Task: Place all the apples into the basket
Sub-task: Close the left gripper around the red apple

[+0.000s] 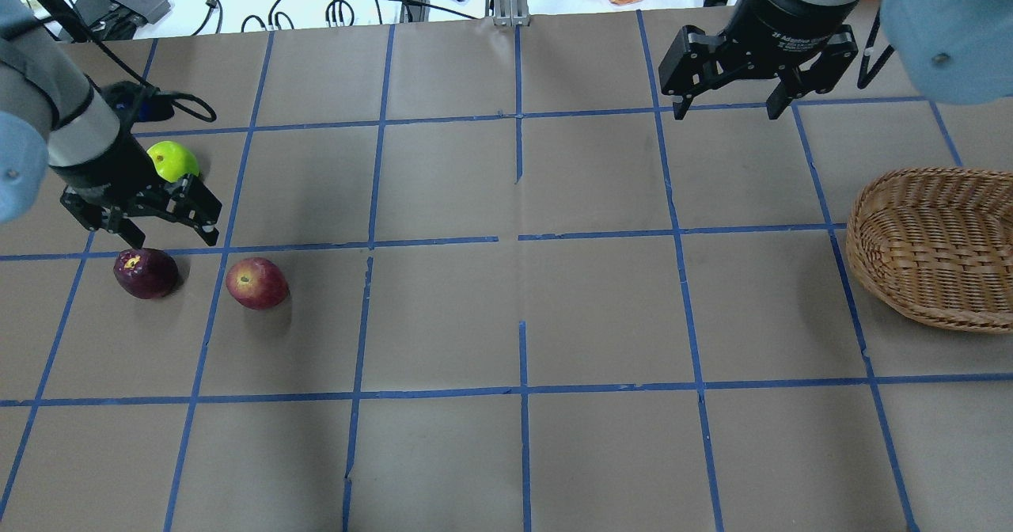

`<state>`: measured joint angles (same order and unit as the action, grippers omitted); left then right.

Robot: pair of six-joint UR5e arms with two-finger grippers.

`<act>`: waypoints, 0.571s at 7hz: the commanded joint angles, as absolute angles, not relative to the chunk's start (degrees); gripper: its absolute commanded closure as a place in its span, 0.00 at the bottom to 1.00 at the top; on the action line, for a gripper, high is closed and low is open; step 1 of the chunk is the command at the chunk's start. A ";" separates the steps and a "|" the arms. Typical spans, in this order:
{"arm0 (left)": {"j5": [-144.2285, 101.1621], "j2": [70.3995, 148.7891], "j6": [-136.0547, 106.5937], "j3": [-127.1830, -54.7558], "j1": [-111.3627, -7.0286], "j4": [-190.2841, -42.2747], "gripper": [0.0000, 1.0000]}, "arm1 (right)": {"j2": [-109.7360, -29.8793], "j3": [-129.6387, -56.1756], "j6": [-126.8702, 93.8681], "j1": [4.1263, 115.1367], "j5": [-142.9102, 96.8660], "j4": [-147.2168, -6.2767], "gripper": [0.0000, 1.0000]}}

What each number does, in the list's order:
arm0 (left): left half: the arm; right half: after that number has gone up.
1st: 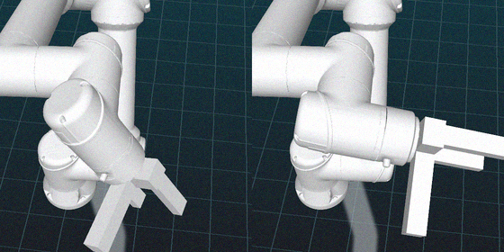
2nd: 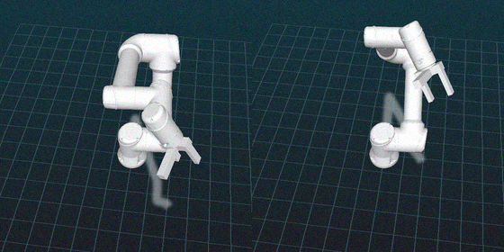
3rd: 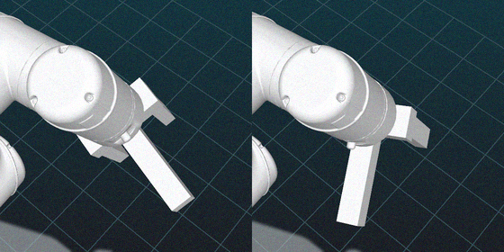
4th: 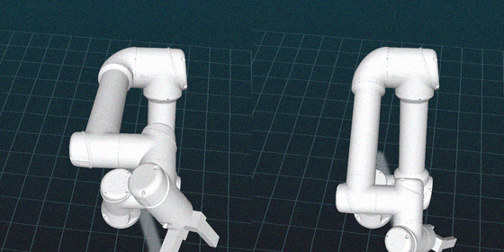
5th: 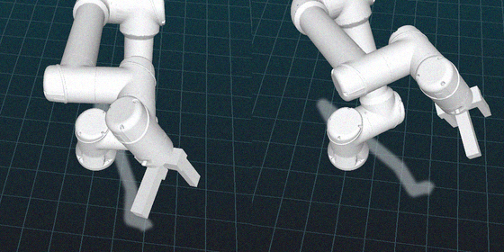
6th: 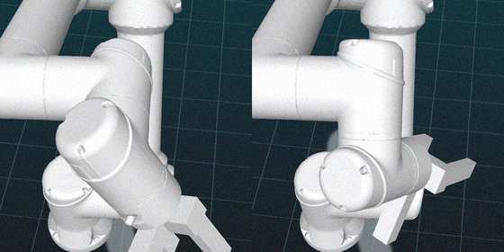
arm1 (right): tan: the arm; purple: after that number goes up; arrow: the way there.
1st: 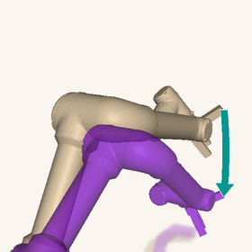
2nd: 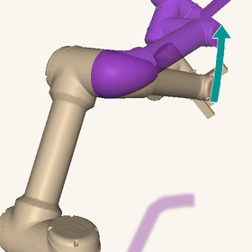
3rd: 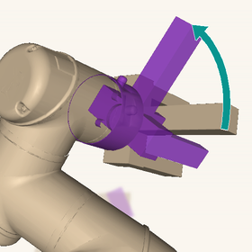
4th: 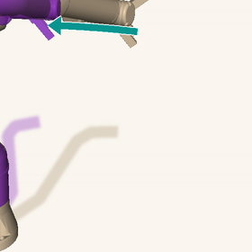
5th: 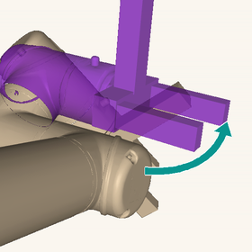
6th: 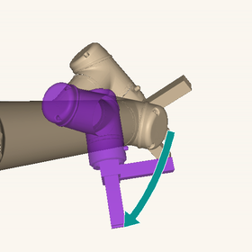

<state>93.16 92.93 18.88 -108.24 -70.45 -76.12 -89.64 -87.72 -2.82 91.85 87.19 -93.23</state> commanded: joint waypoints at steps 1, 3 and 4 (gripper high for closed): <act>89.15 97.62 20.56 -117.06 -69.61 -61.46 0.00 | -89.65 -87.71 -2.81 91.85 87.19 -93.16 0.00; 88.42 100.88 21.00 -117.42 -69.61 -59.26 0.00 | -89.65 -87.71 -2.81 91.85 87.19 -93.25 0.00; 88.42 102.46 22.22 -117.86 -69.61 -55.24 0.00 | -89.65 -87.71 -2.90 91.85 87.19 -93.25 0.00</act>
